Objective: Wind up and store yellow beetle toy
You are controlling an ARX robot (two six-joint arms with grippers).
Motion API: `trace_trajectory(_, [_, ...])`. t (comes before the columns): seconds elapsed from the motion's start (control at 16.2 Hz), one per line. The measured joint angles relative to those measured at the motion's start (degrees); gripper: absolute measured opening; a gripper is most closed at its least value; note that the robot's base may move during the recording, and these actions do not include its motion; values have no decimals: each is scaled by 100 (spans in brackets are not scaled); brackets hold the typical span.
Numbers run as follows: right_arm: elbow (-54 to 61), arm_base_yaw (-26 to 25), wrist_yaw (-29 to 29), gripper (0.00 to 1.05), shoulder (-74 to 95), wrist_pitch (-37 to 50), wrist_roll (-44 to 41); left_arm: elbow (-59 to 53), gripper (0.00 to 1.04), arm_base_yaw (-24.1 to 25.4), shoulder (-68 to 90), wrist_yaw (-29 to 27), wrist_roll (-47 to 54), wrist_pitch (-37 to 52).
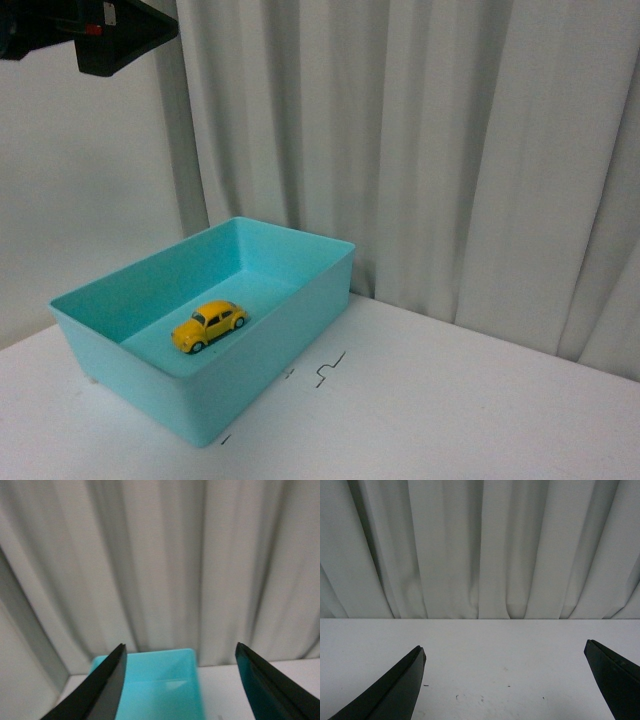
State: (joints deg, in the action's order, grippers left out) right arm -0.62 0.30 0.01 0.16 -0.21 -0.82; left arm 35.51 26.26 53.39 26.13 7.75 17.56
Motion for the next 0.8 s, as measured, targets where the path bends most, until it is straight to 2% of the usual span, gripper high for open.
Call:
trace_trajectory(0.06, [0,0,2,98,-2,0,0,-579,55,-304,-564,-203,-348,162])
trace_trajectory(0.43, [0,0,-17,98,0,-2,-2,-1971,2,-1180,-1563,-1165,-728,354])
trace_trajectory(0.8, [0,0,0,98,0,-2,0,-2796,2,-1912,-2540,-1888,-748,258])
